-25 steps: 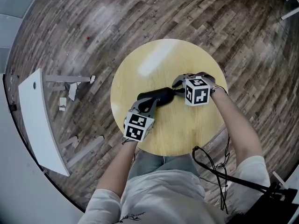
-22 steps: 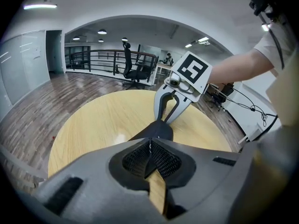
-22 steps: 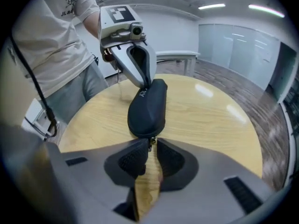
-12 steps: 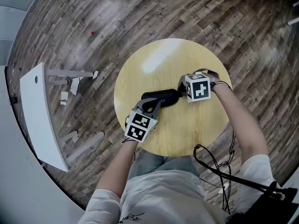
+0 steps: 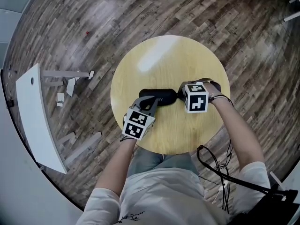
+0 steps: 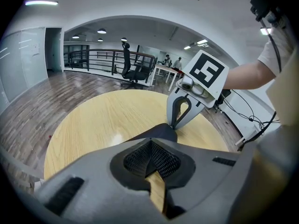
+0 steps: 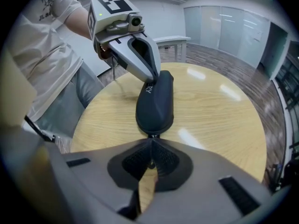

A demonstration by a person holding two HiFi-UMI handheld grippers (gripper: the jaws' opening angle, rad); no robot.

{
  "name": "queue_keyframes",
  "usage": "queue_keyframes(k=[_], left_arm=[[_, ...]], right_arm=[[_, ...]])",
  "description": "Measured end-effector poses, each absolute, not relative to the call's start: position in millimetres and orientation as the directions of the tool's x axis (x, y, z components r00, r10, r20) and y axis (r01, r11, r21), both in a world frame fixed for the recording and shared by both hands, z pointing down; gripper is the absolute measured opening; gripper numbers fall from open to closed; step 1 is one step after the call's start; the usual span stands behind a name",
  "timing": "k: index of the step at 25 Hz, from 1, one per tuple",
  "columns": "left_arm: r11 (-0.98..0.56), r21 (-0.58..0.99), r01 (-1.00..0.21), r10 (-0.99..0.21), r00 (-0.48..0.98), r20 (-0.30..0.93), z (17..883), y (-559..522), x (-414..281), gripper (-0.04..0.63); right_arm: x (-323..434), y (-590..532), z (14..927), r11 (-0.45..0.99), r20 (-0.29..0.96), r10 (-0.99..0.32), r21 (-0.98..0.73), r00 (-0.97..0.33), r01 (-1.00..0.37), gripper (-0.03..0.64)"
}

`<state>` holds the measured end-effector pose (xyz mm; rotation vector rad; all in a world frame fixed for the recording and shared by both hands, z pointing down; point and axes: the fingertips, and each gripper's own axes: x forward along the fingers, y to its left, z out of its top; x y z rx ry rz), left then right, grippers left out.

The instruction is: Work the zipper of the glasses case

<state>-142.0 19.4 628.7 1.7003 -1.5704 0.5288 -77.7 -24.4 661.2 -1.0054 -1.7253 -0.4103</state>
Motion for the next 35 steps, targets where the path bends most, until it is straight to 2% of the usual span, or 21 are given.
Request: queue_keyframes(k=[6,14,18,21,25,35], left_arm=[[0.032,0.238,-0.971,-0.673,0.155,0.723,629,17,-144,0.008],[-0.006,0.268,-0.963,-0.656,0.206,0.726,625,19,-141,0.008],[-0.051,0.256,-0.965,-0.668,0.223,0.71,607,12,-140,0.008],[-0.131,0.231,-0.964,-0.621,0.262,0.739,615,2,-128,0.008],[-0.199,0.216,-0.956,-0.573,0.292,0.766,626,-8,-110,0.009],[-0.189,0.201,-0.961,-0.593,0.275,0.757,628,-9,-109,0.009]], right_arm=[[-66,0,663,0.736,0.894,0.4,-0.182,-0.203,0.652,0.0],[-69,11,664,0.921,0.868,0.317,-0.185,-0.382,0.343,0.0],[-59,-24,660,0.932,0.873,0.247,-0.094,-0.421,0.351,0.0],[-55,-58,664,0.93,0.875,0.218,-0.052,-0.432,0.364,0.0],[-63,-85,665,0.943,0.873,0.226,-0.083,-0.433,0.324,0.0],[-57,-54,665,0.942,0.861,0.268,-0.141,-0.432,0.304,0.0]])
